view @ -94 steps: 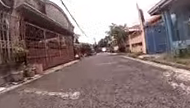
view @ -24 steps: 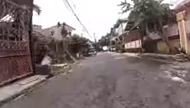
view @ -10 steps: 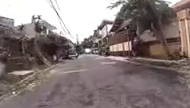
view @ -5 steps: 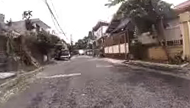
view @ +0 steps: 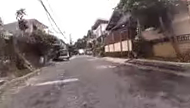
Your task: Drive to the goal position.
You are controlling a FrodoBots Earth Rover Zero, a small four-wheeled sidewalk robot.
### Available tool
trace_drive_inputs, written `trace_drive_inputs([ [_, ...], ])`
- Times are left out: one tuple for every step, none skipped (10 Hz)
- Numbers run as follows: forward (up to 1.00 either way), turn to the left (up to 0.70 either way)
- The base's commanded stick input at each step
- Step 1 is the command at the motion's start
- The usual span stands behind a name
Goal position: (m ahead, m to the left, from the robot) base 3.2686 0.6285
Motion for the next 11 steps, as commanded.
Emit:
trace_drive_inputs([
  [1.00,0.00],
  [1.00,0.00],
  [1.00,0.00],
  [1.00,0.00],
  [1.00,0.00],
  [1.00,-0.07],
  [1.00,-0.26],
  [1.00,-0.24],
  [1.00,0.00],
  [1.00,0.00],
  [1.00,0.00],
])
